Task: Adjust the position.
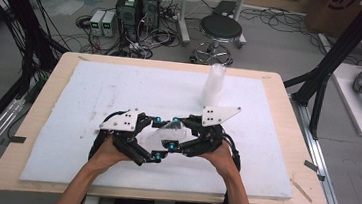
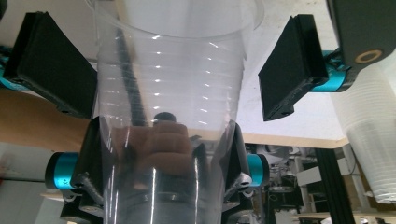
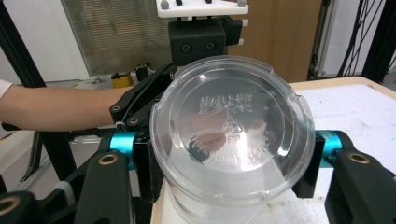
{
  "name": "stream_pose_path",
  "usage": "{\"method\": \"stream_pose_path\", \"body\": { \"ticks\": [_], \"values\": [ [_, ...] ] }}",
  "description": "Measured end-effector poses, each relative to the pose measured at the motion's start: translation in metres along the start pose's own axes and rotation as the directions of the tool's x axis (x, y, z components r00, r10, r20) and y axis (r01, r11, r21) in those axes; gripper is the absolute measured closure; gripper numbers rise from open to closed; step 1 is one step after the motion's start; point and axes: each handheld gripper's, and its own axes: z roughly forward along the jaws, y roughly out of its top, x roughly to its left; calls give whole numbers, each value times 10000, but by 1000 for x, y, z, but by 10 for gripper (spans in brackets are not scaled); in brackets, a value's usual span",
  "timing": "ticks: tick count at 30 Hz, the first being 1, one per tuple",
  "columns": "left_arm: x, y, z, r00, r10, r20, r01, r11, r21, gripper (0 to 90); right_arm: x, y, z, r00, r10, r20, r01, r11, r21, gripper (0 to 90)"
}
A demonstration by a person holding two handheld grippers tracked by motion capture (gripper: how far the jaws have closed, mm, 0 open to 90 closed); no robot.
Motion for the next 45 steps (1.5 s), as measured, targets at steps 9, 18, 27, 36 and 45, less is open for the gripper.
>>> {"method": "stream_pose_path", "body": {
  "ticks": [9, 18, 27, 36, 45],
  "values": [
    [0, -1, -2, 9996, 5, 284, 0, 9998, -178, 186, -1, -2, -2, 9997, 155, -170, -158, 9996, -231, 418],
    [1, -1, -3, 9993, -3, 377, 10, 9998, -186, 214, -1, -2, -3, 9993, 193, -321, -210, 9985, -509, 419],
    [1, -1, -4, 9989, 64, 465, -54, 9998, -214, 310, -2, -3, -3, 9991, 229, -352, -249, 9981, -558, 421],
    [1, 0, -7, 9994, 62, 347, -54, 9997, -234, 314, -3, -3, -1, 9984, 508, 241, -498, 9978, -429, 161],
    [1, 3, -18, 9996, -198, -185, 211, 9972, 720, 319, -1, -5, -4, 9975, 598, 389, -602, 9981, 99, 144]
  ]
}}
